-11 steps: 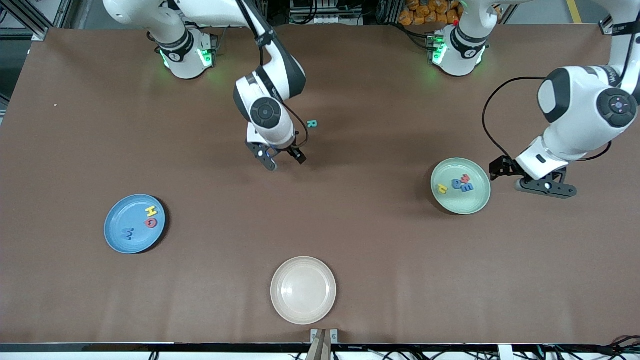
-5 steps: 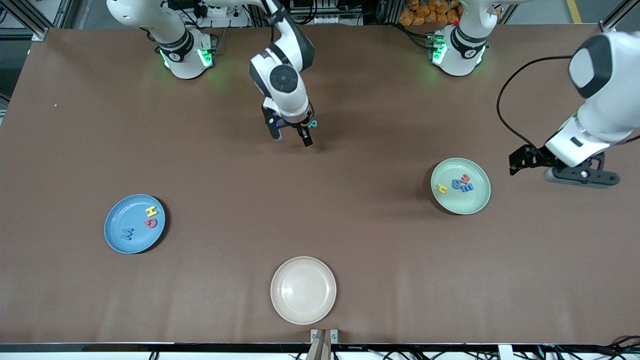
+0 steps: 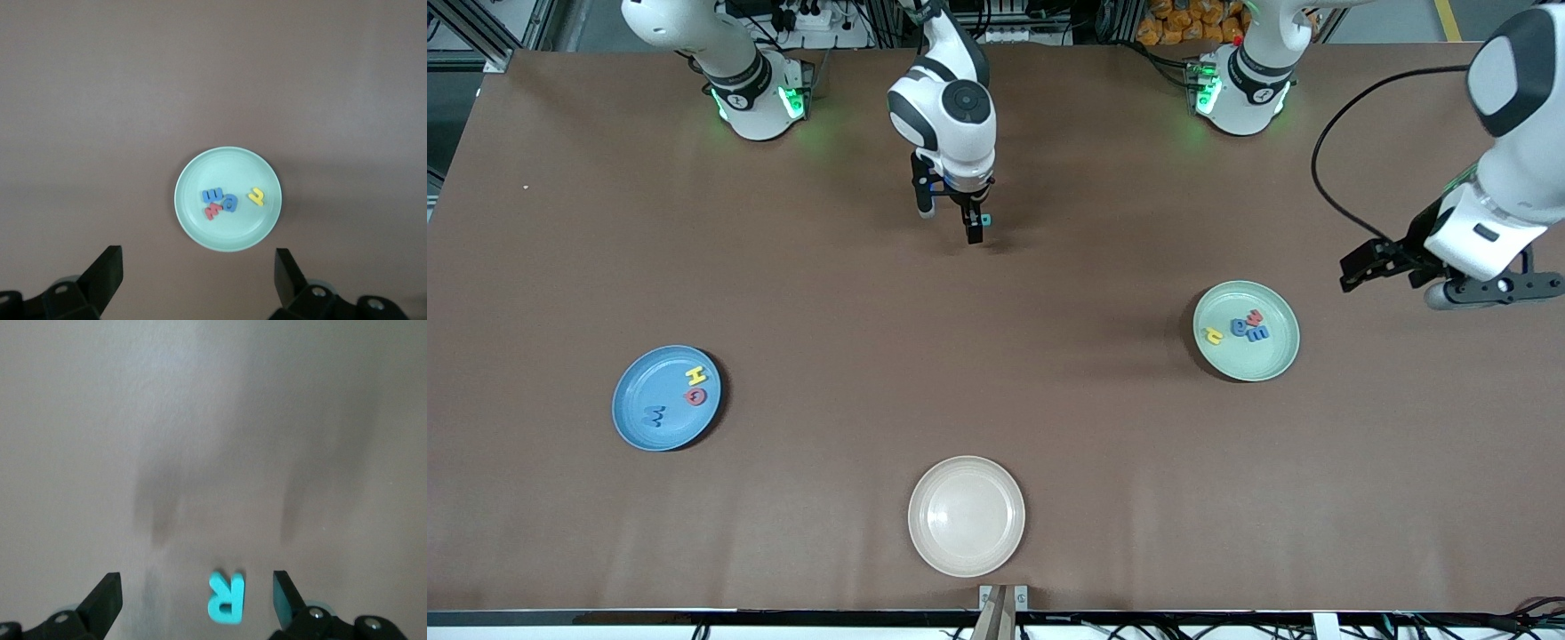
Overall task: Sort uppercase to blue plate, lowercase to green plate
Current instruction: 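Lower the right gripper onto the teal R and grasp it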
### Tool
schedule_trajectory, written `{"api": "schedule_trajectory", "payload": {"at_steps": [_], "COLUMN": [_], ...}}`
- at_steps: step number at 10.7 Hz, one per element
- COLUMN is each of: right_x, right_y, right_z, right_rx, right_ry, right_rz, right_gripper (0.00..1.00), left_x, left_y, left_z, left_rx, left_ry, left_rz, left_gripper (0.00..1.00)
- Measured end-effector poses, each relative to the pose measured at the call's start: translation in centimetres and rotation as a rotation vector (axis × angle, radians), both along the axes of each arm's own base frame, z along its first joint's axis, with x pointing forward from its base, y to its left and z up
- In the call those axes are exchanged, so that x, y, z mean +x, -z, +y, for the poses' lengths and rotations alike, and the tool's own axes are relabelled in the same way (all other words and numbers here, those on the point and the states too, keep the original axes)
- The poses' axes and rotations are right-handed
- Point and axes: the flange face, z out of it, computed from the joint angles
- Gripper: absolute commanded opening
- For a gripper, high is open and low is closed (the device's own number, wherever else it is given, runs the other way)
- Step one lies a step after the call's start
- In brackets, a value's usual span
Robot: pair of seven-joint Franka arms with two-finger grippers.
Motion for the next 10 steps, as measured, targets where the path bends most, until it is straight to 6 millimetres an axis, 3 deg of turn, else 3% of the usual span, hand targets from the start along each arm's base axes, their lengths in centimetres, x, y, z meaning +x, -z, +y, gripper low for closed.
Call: {"api": "schedule_trajectory", "payload": {"at_steps": [5,10], "right_x": [-0.4,-0.8], "right_y": [1.7,2.7], "right_z": [1.4,1.3], "right_rx": [0.075,0.064], "right_ry": [0.011,0.022], "right_rz": [-0.072,-0.065], "right_gripper": [1.0,1.0], "left_x": [-4.1,-5.8], "left_y": [-5.1,-9.2], "left_z": [0.8,-0.1], "left_rx": [0.005,0.017], "left_ry": [-0.01,0.004], "left_rz": [-0.003,0.039], "left_gripper": [1.0,1.0]}}
